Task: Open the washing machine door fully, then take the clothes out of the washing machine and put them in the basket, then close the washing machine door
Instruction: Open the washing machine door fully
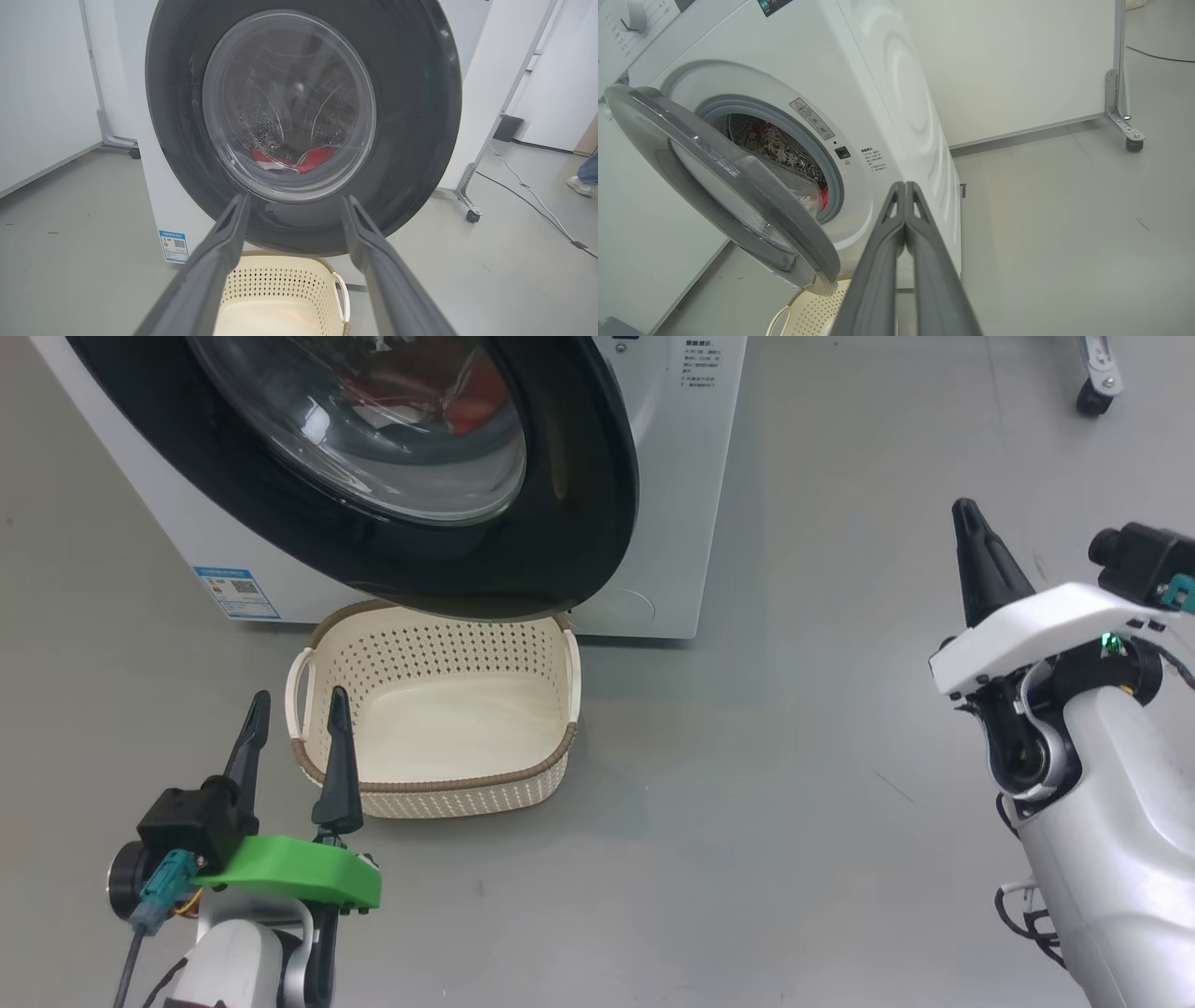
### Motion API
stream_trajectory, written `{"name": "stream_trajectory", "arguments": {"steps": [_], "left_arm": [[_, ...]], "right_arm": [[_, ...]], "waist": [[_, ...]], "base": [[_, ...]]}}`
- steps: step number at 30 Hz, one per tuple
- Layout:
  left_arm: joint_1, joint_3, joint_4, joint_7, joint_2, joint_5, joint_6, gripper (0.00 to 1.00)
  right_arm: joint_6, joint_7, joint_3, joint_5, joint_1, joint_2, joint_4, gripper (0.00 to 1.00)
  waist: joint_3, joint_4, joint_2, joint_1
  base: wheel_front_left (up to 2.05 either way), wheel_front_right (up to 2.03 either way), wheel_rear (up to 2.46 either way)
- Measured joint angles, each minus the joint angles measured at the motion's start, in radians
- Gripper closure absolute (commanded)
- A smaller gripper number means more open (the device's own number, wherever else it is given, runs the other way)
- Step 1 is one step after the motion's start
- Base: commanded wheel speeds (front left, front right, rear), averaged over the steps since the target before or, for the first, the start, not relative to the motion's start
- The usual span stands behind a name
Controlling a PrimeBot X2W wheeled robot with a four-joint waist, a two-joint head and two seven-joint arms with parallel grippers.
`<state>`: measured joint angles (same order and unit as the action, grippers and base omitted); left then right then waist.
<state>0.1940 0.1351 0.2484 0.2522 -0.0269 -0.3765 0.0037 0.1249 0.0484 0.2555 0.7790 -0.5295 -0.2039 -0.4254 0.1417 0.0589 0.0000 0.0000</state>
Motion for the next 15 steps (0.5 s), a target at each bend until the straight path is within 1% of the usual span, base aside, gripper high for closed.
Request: {"name": "stream_trajectory", "arguments": {"steps": [1,2,3,4,5,6,11,15], "left_arm": [[-0.003,-0.001,-0.001,0.000,0.000,0.000,0.000,0.00],[-0.007,-0.002,-0.002,0.000,0.000,0.000,0.000,0.00],[-0.011,-0.002,-0.003,0.000,0.000,0.000,0.000,0.00],[-0.013,-0.001,-0.003,0.000,-0.001,0.000,-0.001,0.00],[-0.014,0.000,-0.003,0.000,-0.001,0.000,-0.001,0.00],[-0.014,0.000,-0.003,0.000,-0.001,0.000,-0.001,0.00],[-0.020,0.000,-0.004,0.000,-0.001,0.005,-0.002,0.00],[-0.030,0.000,-0.004,0.000,-0.001,0.009,-0.002,0.00]], "right_arm": [[0.000,0.016,-0.001,0.000,0.017,0.001,0.001,1.00],[0.000,0.035,-0.001,0.000,0.034,0.001,0.003,0.86],[0.000,0.053,-0.001,-0.002,0.050,0.002,0.006,0.64],[0.000,0.074,-0.004,-0.009,0.065,0.001,0.009,0.38],[0.000,0.097,-0.010,-0.016,0.078,0.001,0.012,0.06],[0.000,0.116,-0.013,-0.025,0.091,0.000,0.015,0.00],[0.000,0.180,0.009,-0.063,0.133,-0.004,0.021,0.00],[0.000,0.186,0.035,-0.113,0.156,-0.010,0.021,0.00]], "waist": [[-0.003,-0.005,0.0000,0.0000],[-0.006,-0.010,0.0000,0.0000],[-0.009,-0.015,0.0000,0.0000],[-0.010,-0.019,0.0000,0.0000],[-0.012,-0.022,0.0000,0.0000],[-0.013,-0.024,0.0000,0.0000],[-0.016,-0.030,0.0000,0.0000],[-0.017,-0.034,0.0000,0.0000]], "base": [[0.00,0.00,0.00],[0.00,0.00,0.00],[0.00,0.00,0.00],[0.00,0.00,0.00],[0.00,0.00,0.00],[0.00,0.00,0.00],[0.00,0.00,0.00],[0.00,0.00,0.00]]}}
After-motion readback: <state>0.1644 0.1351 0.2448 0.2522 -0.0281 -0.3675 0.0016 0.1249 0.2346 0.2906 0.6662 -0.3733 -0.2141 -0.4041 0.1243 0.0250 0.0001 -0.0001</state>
